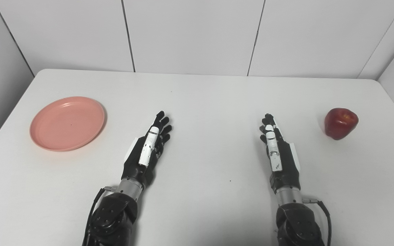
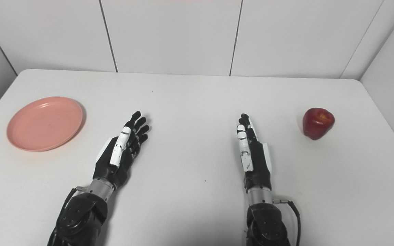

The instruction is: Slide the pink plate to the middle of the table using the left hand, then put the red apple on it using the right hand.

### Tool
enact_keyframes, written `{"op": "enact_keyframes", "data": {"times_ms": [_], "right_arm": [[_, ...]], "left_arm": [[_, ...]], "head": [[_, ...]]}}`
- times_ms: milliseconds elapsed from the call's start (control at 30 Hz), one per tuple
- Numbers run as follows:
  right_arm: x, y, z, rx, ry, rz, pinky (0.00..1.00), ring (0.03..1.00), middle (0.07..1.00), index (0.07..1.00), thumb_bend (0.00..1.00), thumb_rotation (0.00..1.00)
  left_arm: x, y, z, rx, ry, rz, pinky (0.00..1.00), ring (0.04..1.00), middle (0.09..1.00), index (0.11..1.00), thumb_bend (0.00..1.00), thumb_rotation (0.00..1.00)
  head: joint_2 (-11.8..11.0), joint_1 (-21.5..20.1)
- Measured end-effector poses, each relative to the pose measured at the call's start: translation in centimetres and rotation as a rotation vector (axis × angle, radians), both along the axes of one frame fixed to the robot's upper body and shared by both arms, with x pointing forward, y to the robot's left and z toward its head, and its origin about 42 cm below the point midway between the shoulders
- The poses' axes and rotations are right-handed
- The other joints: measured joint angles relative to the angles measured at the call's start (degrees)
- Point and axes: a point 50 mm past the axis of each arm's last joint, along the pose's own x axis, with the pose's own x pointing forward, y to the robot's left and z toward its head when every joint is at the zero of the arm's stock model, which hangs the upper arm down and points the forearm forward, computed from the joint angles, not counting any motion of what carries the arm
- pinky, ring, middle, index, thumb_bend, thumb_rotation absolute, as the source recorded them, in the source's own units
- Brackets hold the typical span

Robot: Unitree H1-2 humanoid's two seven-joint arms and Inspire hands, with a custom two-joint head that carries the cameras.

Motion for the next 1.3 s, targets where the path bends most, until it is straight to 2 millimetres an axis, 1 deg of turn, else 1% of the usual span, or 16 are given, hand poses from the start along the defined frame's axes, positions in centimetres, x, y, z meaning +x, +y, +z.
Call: {"op": "enact_keyframes", "data": {"times_ms": [267, 367, 700, 933, 1067, 1300], "right_arm": [[0.0, -0.06, -0.05, 0.002, 0.002, 0.002, 0.94, 0.937, 0.944, 0.94, 0.22, 1.0], [0.0, -0.05, -0.05, 0.002, 0.002, 0.002, 0.95, 0.936, 0.943, 0.939, 0.21, 1.0], [0.0, -0.04, -0.05, 0.001, 0.002, 0.002, 0.95, 0.936, 0.944, 0.939, 0.22, 1.0], [0.01, -0.16, -0.14, -0.009, 0.003, 0.003, 0.94, 0.933, 0.941, 0.938, 0.23, 1.0], [0.01, -0.17, -0.14, -0.008, 0.003, 0.003, 0.94, 0.933, 0.941, 0.937, 0.2, 1.0], [0.01, -0.17, -0.14, -0.004, 0.003, 0.003, 0.93, 0.93, 0.94, 0.936, 0.22, 1.0]], "left_arm": [[0.0, -0.02, 0.0, -0.001, 0.0, 0.0, 1.0, 0.983, 0.999, 0.992, 0.43, 1.0], [-0.01, -0.03, 0.0, -0.001, 0.0, 0.0, 1.0, 0.984, 1.0, 0.992, 0.43, 1.0], [-0.02, -0.07, -0.01, -0.003, 0.001, 0.0, 1.0, 0.983, 0.999, 0.99, 0.44, 1.0], [-0.02, -0.09, -0.01, -0.003, 0.001, 0.0, 1.0, 0.984, 0.999, 0.991, 0.43, 1.0], [-0.02, -0.12, 0.0, -0.004, 0.001, 0.0, 1.0, 0.984, 0.999, 0.991, 0.43, 1.0], [-0.04, -0.25, 0.0, -0.008, 0.001, 0.0, 1.0, 0.985, 1.0, 0.993, 0.43, 1.0]], "head": [[-0.1, 0.0], [-0.1, 0.0], [-0.2, 0.1], [-0.2, 0.2], [-0.3, 0.1], [-0.3, 0.2]]}}
